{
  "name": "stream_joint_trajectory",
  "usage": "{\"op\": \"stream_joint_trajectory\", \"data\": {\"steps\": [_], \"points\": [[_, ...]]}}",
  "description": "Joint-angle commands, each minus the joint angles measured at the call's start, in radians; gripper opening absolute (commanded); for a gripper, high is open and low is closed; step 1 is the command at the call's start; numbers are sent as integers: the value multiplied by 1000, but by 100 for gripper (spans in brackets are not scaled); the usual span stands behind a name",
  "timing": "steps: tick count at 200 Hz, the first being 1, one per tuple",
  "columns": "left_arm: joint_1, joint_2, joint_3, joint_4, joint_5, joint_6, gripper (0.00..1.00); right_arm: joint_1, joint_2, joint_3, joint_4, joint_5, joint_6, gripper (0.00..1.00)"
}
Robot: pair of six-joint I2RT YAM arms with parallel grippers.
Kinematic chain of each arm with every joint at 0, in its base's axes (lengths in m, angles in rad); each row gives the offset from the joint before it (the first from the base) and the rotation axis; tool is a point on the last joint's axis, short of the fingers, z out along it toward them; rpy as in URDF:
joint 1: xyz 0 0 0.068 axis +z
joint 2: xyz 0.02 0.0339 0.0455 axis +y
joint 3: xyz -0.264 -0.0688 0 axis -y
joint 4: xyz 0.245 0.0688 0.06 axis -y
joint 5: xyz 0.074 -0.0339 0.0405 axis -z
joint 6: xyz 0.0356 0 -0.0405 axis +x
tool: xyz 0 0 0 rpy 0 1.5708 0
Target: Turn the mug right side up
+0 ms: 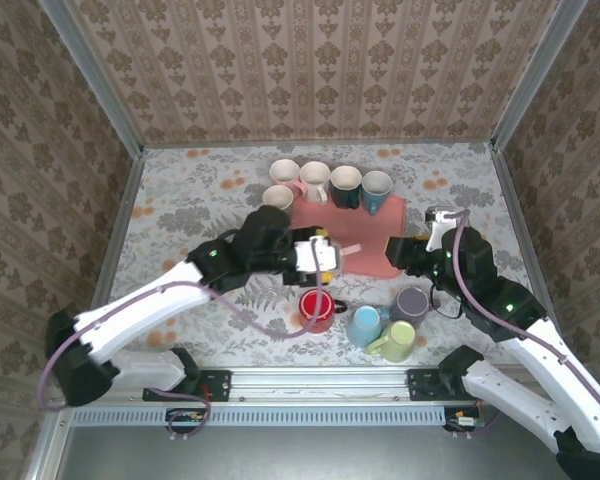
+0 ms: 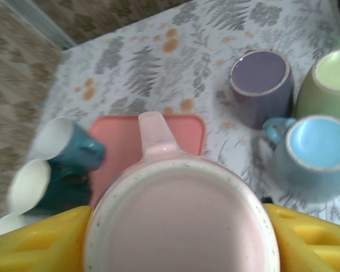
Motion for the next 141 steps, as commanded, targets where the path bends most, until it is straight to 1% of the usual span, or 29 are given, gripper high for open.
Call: {"op": "stream_joint_trajectory", "data": {"steps": [1, 18, 44, 54, 64, 75, 89, 103, 120, 141], "points": [[-20, -153, -80, 98, -210, 129, 42, -4, 45, 53, 12, -80, 31, 56], [-27, -265, -174, 178, -358, 233, 42, -7, 112, 94, 13, -150, 55, 56], [-33, -388, -325, 338, -538, 394, 41, -8, 232, 169, 15, -282, 117, 55], [-37, -420, -373, 382, -583, 442, 41, -8, 281, 196, 23, -345, 146, 55], [-39, -451, -416, 407, -609, 486, 40, -10, 329, 222, 25, -404, 172, 56], [-51, -478, -458, 434, -633, 529, 39, -10, 381, 255, 8, -414, 213, 56], [-69, -508, -496, 431, -653, 574, 39, -11, 433, 282, 5, -463, 245, 56], [-90, -537, -521, 415, -673, 580, 39, -14, 473, 293, 25, -550, 285, 56], [-114, -580, -554, 416, -674, 581, 40, -15, 514, 278, 123, -662, 342, 57], [-119, -604, -579, 394, -668, 575, 40, -17, 551, 257, 205, -752, 419, 58]]}}
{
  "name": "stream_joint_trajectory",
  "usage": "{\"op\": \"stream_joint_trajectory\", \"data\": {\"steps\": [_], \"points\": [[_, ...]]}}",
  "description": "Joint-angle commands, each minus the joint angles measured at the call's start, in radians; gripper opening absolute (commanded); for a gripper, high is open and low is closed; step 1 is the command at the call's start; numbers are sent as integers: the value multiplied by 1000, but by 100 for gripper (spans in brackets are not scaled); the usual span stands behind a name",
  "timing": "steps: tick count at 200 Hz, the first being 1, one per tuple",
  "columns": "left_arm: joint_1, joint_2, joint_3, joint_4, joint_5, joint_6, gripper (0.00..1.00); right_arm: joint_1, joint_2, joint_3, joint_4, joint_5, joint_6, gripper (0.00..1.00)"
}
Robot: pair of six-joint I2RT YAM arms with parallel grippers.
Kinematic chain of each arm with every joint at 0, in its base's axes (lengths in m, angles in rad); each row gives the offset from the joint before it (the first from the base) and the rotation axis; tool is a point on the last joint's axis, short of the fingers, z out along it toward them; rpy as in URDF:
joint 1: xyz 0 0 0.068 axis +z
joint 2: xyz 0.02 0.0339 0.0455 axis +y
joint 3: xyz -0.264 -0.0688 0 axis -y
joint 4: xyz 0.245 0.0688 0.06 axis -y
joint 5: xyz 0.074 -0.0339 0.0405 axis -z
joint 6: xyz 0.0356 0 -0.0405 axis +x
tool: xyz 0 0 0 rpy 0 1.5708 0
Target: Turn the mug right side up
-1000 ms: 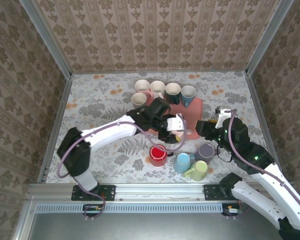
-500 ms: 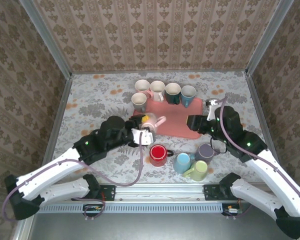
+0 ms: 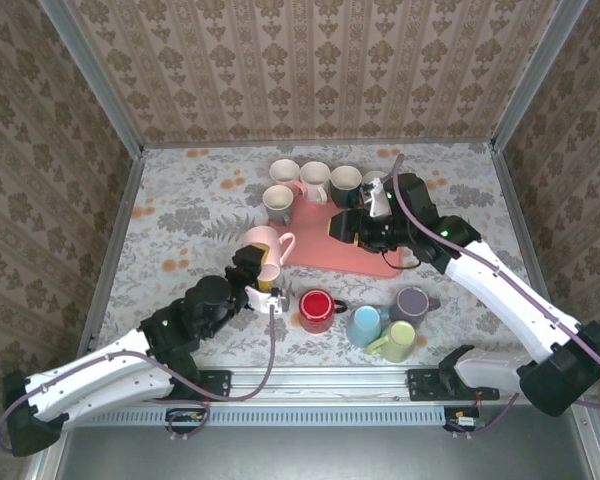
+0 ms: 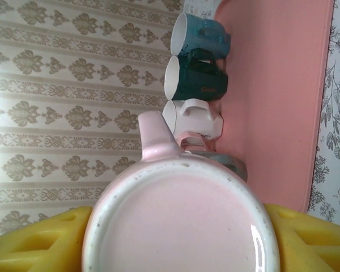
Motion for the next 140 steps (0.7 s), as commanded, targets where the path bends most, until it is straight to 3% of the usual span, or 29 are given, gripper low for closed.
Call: {"op": "stream_joint_trajectory", "data": {"steps": [1, 43, 140], "points": [[-9, -45, -8, 96, -42, 39, 39, -6, 33, -2, 125, -193, 122, 59], [-11, -70, -30, 82, -19, 25, 39, -4, 126, -9, 278, -395, 242, 64], [-19, -88, -40, 130, 15, -9, 37, 34, 280, -60, 488, -525, 434, 63]]}}
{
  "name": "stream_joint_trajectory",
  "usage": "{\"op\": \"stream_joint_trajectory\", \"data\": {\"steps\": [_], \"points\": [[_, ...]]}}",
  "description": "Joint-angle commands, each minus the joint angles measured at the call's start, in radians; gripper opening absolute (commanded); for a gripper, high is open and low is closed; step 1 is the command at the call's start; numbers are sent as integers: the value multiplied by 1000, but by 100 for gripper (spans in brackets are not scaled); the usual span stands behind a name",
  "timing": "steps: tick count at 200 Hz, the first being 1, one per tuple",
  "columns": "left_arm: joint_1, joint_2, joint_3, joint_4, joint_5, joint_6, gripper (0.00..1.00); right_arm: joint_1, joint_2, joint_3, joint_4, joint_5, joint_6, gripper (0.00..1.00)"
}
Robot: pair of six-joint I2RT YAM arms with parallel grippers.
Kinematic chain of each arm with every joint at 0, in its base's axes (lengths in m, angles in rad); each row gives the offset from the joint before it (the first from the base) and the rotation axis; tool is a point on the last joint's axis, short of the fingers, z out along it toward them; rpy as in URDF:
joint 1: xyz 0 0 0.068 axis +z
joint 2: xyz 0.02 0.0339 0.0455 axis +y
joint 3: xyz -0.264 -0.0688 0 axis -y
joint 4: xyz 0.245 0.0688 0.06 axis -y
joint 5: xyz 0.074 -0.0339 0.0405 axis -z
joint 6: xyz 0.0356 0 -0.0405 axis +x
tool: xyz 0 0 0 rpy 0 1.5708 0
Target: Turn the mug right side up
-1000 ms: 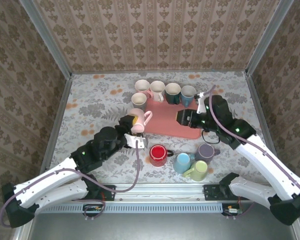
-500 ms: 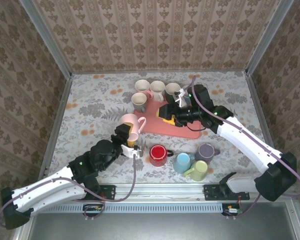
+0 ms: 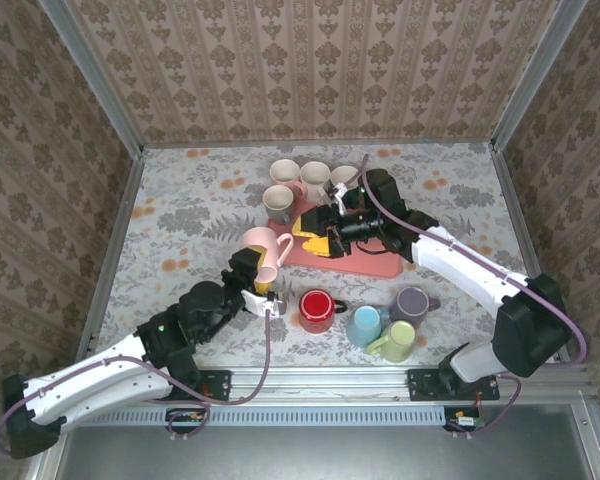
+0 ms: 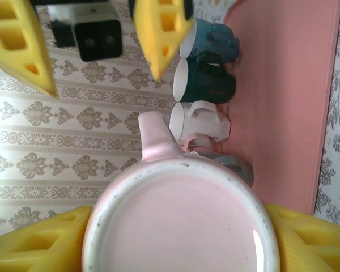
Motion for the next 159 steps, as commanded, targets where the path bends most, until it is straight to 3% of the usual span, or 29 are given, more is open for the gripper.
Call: {"op": "stream_joint_trajectory", "data": {"steps": [1, 62, 136, 150, 159], "points": [[-8, -35, -1, 96, 20, -19, 37, 13, 54, -7, 68, -79, 81, 63], [-9, -65, -2, 64, 53, -26, 37, 64, 123, 24, 156, -133, 130, 51], [-24, -91, -5, 14, 73, -18, 38, 82, 143, 47, 150, -137, 136, 9], [-25, -93, -4, 7, 74, -23, 42, 81, 138, 49, 144, -132, 135, 5], [-25, -92, -3, -3, 76, -27, 51, 81, 133, 49, 144, -124, 135, 3]]}}
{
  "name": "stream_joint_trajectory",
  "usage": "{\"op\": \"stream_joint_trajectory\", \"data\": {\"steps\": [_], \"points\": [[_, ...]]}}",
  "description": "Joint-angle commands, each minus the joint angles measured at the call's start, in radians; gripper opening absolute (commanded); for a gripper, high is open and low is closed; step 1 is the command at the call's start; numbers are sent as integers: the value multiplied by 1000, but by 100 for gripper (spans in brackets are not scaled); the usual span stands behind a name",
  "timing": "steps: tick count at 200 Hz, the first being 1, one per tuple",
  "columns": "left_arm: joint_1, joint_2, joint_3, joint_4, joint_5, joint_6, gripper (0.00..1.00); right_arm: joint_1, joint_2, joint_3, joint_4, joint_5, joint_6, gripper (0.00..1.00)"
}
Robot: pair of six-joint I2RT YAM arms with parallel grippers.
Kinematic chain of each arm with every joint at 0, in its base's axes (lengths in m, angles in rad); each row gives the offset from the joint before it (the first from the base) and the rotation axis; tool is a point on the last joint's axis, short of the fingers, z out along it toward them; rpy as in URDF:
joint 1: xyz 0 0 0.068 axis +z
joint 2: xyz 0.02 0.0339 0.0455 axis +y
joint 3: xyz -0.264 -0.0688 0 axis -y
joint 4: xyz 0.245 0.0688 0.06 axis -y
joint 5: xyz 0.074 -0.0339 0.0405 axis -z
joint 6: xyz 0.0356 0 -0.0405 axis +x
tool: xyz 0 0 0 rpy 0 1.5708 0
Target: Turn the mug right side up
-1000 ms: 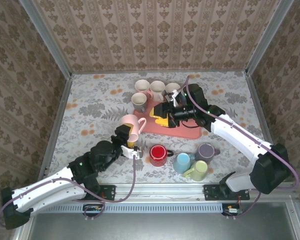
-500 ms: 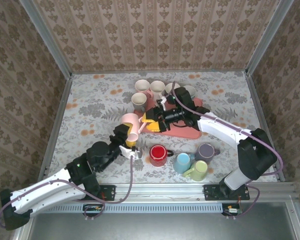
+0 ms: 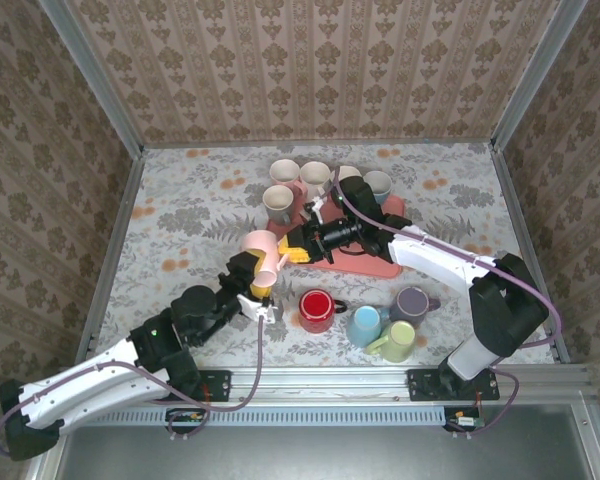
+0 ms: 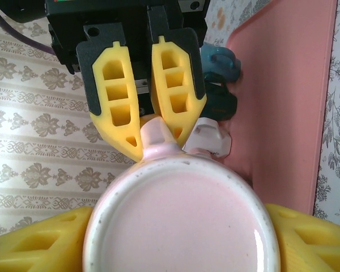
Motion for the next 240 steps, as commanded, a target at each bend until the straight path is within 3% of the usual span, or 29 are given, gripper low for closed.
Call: {"op": "stream_joint_trajectory", "data": {"steps": [1, 44, 70, 88, 114, 144, 170, 197, 240], "points": [[-10, -21, 5, 27, 28, -14, 52, 5, 0, 35, 7, -5, -18, 3], [-10, -14, 22, -29, 24, -56, 99, -13, -73, 34, -46, 75, -70, 1], [-6, -3, 65, -75, 8, -147, 100, -38, -159, 64, -279, 231, -263, 0], [-2, 32, 133, -164, -6, -266, 100, -41, -248, 60, -394, 431, -399, 0], [11, 86, 245, -260, -30, -500, 100, -22, -379, -16, -402, 752, -594, 0], [72, 165, 357, -328, -18, -790, 100, 32, -513, -186, -207, 1018, -810, 0], [157, 225, 388, -343, -10, -953, 100, 138, -530, -268, -53, 1219, -1059, 0], [183, 183, 283, -239, -25, -972, 100, 228, -465, -320, 121, 1410, -1243, 0], [202, 120, 227, -201, -21, -961, 100, 244, -317, -443, 527, 1525, -1285, 0]]}}
